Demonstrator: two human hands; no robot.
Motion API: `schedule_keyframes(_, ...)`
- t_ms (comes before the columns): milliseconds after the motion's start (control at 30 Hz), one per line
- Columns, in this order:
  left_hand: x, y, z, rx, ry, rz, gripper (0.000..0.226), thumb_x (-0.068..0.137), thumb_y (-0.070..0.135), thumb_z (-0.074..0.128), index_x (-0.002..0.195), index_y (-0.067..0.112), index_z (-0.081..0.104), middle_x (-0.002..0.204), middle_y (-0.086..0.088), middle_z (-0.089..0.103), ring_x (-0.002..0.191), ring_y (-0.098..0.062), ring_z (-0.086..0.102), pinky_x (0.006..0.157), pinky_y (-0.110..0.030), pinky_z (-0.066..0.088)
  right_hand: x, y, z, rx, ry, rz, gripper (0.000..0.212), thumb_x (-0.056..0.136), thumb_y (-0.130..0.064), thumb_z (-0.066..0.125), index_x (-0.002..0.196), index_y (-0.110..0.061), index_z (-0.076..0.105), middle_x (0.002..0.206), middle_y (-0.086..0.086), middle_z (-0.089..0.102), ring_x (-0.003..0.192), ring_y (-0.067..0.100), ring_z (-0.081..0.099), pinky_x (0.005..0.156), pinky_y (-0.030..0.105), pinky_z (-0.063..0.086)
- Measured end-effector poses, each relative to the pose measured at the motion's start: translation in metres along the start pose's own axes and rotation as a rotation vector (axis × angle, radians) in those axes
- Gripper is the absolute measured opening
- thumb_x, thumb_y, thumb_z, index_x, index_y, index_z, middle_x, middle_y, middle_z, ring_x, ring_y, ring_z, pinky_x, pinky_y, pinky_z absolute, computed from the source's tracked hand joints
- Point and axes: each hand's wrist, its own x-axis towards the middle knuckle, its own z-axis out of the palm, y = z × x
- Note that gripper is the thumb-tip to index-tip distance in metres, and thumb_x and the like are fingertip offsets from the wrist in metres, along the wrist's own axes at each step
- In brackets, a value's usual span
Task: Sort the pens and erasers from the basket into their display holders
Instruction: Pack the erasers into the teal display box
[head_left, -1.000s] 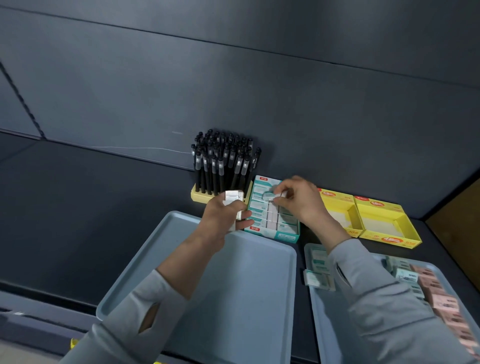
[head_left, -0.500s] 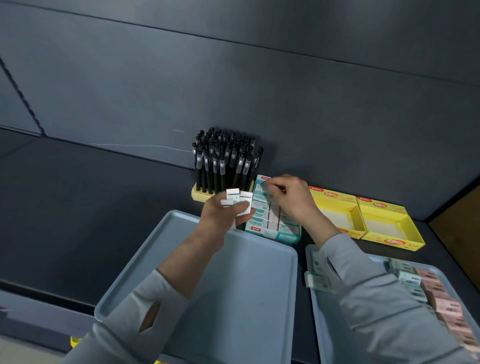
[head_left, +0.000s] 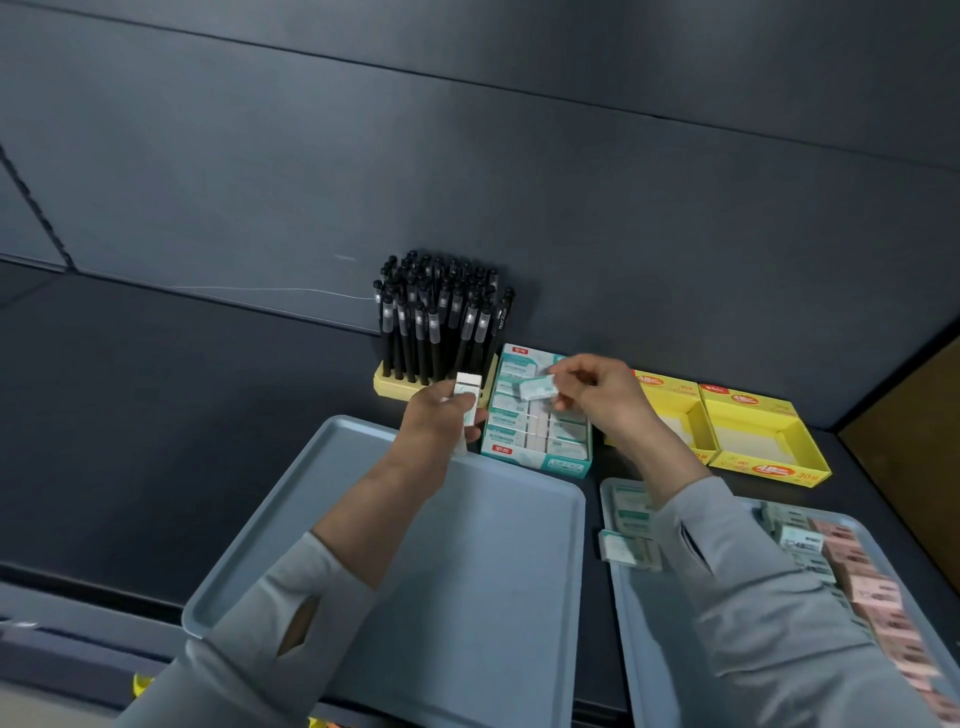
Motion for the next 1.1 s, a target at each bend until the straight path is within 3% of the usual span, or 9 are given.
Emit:
schedule_keyframes(167,-0.004,-0.002,-0.002,0.091,-0.002,0.029,0.019,0.098,0.012,0.054,0.117,0.012,0.058,0.086,-0.004,0.064,0.058,-0.008,0.05,0.044,-0.016,0.037,-0.003,0.002,0.005,-0.416,-0.081,-0.105,0.029,0.076,-0.018,0.083,0.103,-0.017,0.074,0.095,-0.006,0.066,0.084,0.013,0.062,0.08,0.026,0.052)
schedule_keyframes(367,-0.006,-0.001,-0.004,0.139,-0.041,0.082,0.018,0.093,0.018,0.064,0.11,0.013,0.067,0.1,-0.012,0.071,0.068,-0.013,0.055,0.043,-0.017,0.033,0.005,0.002,0.024,-0.579,0.101,-0.331,0.021,0.079,-0.019,0.08,0.099,-0.018,0.074,0.098,0.001,0.061,0.087,0.019,0.061,0.082,0.031,0.05)
schedule_keyframes(567,-0.007,0.0,-0.006,0.181,-0.021,0.099,0.019,0.093,0.022,0.063,0.111,0.017,0.066,0.084,-0.004,0.061,0.056,-0.008,0.046,0.036,-0.015,0.028,0.01,0.009,0.027,-0.619,0.097,-0.37,0.012,0.082,-0.016,0.078,0.094,-0.016,0.075,0.099,0.003,0.061,0.085,0.02,0.062,0.079,0.027,0.049)
schedule_keyframes(667,-0.007,-0.001,-0.005,0.198,-0.021,0.1,0.015,0.091,0.022,0.066,0.105,0.016,0.066,0.082,-0.003,0.066,0.051,-0.002,0.051,0.039,-0.015,0.03,0.006,0.0,0.023,-0.52,0.104,-0.338,0.01,0.09,-0.025,0.069,0.092,-0.02,0.077,0.094,0.001,0.068,0.085,0.018,0.062,0.079,0.032,0.05)
schedule_keyframes(767,-0.006,-0.003,-0.002,0.175,-0.003,0.088,0.013,0.088,0.023,0.071,0.096,0.017,0.064,0.095,-0.01,0.071,0.068,-0.013,0.059,0.045,-0.018,0.034,-0.009,-0.018,0.024,-0.127,-0.051,-0.19,0.022,0.095,-0.035,0.061,0.091,-0.019,0.076,0.081,-0.006,0.072,0.075,0.012,0.065,0.073,0.034,0.054)
schedule_keyframes(833,-0.006,-0.004,0.001,0.153,-0.012,0.085,0.019,0.085,0.024,0.074,0.098,0.014,0.064,0.102,-0.014,0.07,0.076,-0.018,0.061,0.046,-0.016,0.037,-0.02,-0.025,0.027,0.079,-0.241,-0.133,0.015,0.095,-0.026,0.064,0.095,-0.013,0.073,0.072,-0.005,0.068,0.064,0.008,0.062,0.06,0.027,0.052)
schedule_keyframes(900,-0.006,-0.005,0.003,0.144,-0.034,0.076,0.021,0.086,0.021,0.073,0.101,0.012,0.061,0.092,-0.011,0.067,0.071,-0.015,0.06,0.045,-0.014,0.038,-0.025,-0.027,0.026,0.121,-0.298,-0.154,0.011,0.093,-0.012,0.066,0.102,-0.01,0.07,0.066,-0.004,0.066,0.059,0.006,0.059,0.054,0.02,0.048)
schedule_keyframes(1000,-0.007,-0.001,0.005,0.102,-0.03,0.018,0.016,0.092,0.004,0.058,0.106,0.01,0.054,0.081,-0.006,0.056,0.066,-0.011,0.05,0.051,-0.02,0.038,-0.021,-0.023,0.018,0.143,-0.132,-0.11,0.016,0.093,-0.001,0.061,0.104,-0.008,0.071,0.076,0.008,0.069,0.055,0.006,0.061,0.057,0.02,0.051)
schedule_keyframes(1100,-0.006,0.004,0.004,0.073,-0.03,-0.027,0.038,0.086,-0.015,0.034,0.111,0.009,0.05,0.092,-0.005,0.053,0.08,-0.015,0.048,0.058,-0.024,0.035,-0.014,-0.012,0.007,0.125,0.006,0.014,0.015,0.093,-0.001,0.062,0.095,-0.012,0.072,0.09,0.01,0.07,0.057,0.01,0.066,0.072,0.03,0.06)
